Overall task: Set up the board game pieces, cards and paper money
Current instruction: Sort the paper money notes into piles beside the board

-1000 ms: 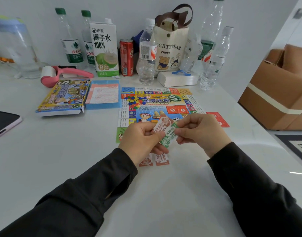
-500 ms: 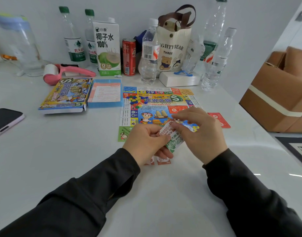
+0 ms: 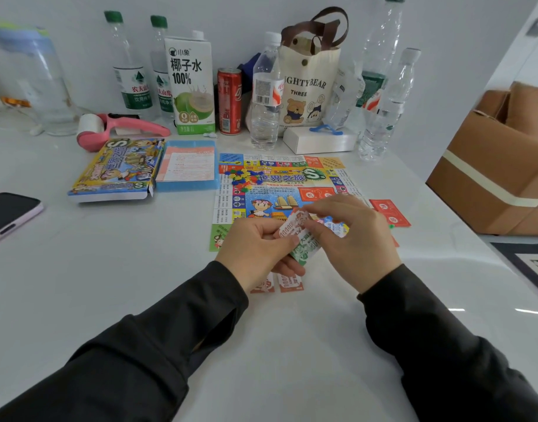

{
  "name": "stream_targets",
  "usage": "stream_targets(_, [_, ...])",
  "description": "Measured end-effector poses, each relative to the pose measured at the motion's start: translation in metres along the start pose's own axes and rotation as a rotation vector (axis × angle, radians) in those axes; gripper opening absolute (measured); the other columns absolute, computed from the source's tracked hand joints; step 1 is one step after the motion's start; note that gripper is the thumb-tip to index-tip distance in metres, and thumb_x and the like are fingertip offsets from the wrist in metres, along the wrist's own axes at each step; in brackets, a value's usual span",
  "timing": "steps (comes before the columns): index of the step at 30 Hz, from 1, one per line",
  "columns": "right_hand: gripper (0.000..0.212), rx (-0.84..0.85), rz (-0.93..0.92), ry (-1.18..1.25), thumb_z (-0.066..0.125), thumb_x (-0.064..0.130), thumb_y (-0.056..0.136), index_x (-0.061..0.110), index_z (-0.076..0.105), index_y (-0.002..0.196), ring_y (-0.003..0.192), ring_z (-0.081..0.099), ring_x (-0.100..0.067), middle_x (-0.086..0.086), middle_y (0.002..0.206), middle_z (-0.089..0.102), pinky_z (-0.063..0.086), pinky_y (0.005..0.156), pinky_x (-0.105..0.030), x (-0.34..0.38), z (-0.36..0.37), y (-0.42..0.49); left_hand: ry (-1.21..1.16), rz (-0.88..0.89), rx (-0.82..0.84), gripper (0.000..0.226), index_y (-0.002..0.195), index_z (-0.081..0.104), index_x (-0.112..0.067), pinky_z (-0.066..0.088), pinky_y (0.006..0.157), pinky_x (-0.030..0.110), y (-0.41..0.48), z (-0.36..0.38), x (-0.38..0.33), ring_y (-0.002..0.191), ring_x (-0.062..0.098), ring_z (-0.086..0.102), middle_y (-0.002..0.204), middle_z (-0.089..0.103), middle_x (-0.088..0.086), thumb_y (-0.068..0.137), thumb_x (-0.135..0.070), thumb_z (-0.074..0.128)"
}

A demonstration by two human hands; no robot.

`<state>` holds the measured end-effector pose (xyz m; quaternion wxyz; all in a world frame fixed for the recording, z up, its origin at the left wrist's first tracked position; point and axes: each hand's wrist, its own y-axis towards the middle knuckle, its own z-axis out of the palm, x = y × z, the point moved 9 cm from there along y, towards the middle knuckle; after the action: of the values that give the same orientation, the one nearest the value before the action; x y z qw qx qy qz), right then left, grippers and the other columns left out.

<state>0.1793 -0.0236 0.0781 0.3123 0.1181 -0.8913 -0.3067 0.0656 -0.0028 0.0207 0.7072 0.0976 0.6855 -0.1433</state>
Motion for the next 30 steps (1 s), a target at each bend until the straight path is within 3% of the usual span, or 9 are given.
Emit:
stream_targets(5, [0.01,-0.019,-0.011,0.006,0.072,0.008,0.074,0.012,0.073,0.084,0.083,0.059,-0.014,-0.001,0.086,0.068,0.043,0.075,-0.022,0.001,-0.002,0.0,-0.004,0.001,0.006,0.022,0.076,0.064,-0.019,0.049,0.04,0.016,0.0,-0.001,-0.001,0.043,0.013,0.063,0.055,0.068,-0.004,0.087,-0.001,0.058])
stream_targets(11, [0.028,0.035,0.265,0.268,0.071,0.005,0.076,0.026,0.059,0.063,0.064,0.054,-0.003,0.01,0.07,0.062,0.043,0.059,-0.011,-0.019,0.002,0.0,0.038,0.027,0.059,0.02,0.08,0.066,-0.019,0.052,0.043,0.019,0.0,0.006,0.0,0.045,0.016,0.063,0.062,0.07,0.001,0.086,-0.001,0.059])
stream_targets(15, [0.027,0.054,0.363,0.432,0.066,0.003,0.08,0.022,0.06,0.063,0.059,0.058,0.001,0.01,0.065,0.063,0.046,0.056,-0.011,-0.028,0.007,-0.001,0.053,0.037,0.061,0.018,0.081,0.066,-0.017,0.052,0.044,0.019,0.0,0.005,0.0,0.045,0.016,0.063,0.062,0.069,0.001,0.086,-0.001,0.06])
stream_targets(20, [0.027,-0.128,0.474,0.591,0.057,-0.005,0.086,0.014,0.056,0.066,0.045,0.056,-0.003,0.011,0.05,0.062,0.05,0.05,-0.016,-0.047,-0.005,-0.003,0.059,0.033,0.034,0.025,0.078,0.066,-0.019,0.05,0.041,0.019,0.0,0.003,0.0,0.042,0.015,0.062,0.062,0.069,0.001,0.086,0.003,0.057])
stream_targets(23, [0.028,-0.213,0.504,0.568,0.056,-0.006,0.086,0.014,0.056,0.066,0.039,0.05,-0.003,0.01,0.045,0.059,0.046,0.045,-0.014,-0.054,-0.015,-0.004,0.062,0.045,-0.086,0.028,0.075,0.063,-0.022,0.049,0.04,0.018,0.001,-0.01,-0.001,0.041,0.013,0.061,0.057,0.068,-0.003,0.087,0.003,0.057])
stream_targets(26, [0.032,-0.089,0.47,0.418,0.055,-0.005,0.087,0.018,0.058,0.065,0.04,0.05,0.0,0.009,0.051,0.058,0.043,0.045,-0.012,-0.053,-0.012,0.001,0.053,0.055,-0.216,0.028,0.072,0.061,-0.023,0.05,0.04,0.018,0.003,-0.027,-0.003,0.041,0.012,0.061,0.052,0.066,-0.002,0.087,0.0,0.057])
stream_targets(30, [0.032,0.32,0.376,0.105,0.059,-0.001,0.085,0.021,0.059,0.062,0.054,0.055,0.002,0.01,0.062,0.059,0.039,0.052,-0.005,-0.044,0.014,0.0,0.042,0.061,-0.311,0.022,0.074,0.061,-0.024,0.052,0.044,0.02,0.003,-0.04,-0.002,0.046,0.013,0.063,0.057,0.067,-0.002,0.087,-0.005,0.06])
